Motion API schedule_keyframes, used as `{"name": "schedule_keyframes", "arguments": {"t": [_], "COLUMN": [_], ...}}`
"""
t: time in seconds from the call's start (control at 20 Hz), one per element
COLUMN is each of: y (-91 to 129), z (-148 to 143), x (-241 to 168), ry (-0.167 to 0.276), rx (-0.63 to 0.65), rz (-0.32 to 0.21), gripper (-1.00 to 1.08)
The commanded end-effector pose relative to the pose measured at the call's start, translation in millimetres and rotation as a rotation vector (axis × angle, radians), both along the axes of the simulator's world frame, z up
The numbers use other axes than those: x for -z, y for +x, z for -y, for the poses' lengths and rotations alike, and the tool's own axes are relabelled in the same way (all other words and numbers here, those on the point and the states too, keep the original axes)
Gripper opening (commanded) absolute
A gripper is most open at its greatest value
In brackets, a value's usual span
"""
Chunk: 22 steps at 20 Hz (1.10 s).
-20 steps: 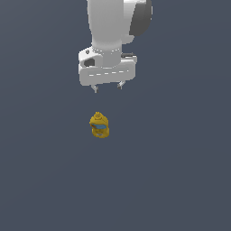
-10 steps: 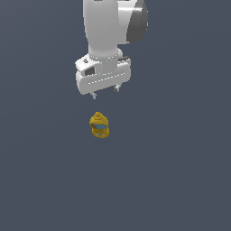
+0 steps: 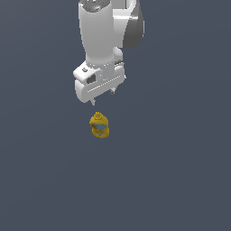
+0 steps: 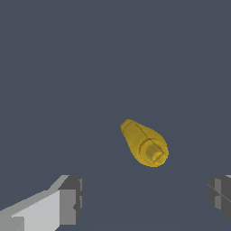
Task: Pick up the object and move it to a goal position.
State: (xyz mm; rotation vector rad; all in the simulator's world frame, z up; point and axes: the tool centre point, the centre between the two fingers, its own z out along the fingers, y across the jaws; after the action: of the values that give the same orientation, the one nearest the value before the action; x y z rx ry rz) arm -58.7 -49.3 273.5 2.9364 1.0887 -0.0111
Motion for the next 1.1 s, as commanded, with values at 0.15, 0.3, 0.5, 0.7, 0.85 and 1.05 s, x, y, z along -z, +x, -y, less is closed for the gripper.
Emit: {"name": "schedule_keyframes", "arguments": {"t": [0.15, 0.3, 0.5, 0.7, 0.85, 1.05], "y": [4, 6, 8, 11, 12, 14], "z": [6, 9, 14, 18, 21, 26], "x": [9, 14, 21, 28, 33, 40], "ry": [0.003, 0.004, 0.006, 0.008, 0.009, 0.01], "rx": [-0.129, -0.199, -0.292, -0.384, -0.454, -0.542], "rz": [-0.001, -0.001, -0.001, -0.002, -0.002, -0.001], "gripper": [1.0, 1.0, 1.0, 1.0, 1.0, 1.0]}}
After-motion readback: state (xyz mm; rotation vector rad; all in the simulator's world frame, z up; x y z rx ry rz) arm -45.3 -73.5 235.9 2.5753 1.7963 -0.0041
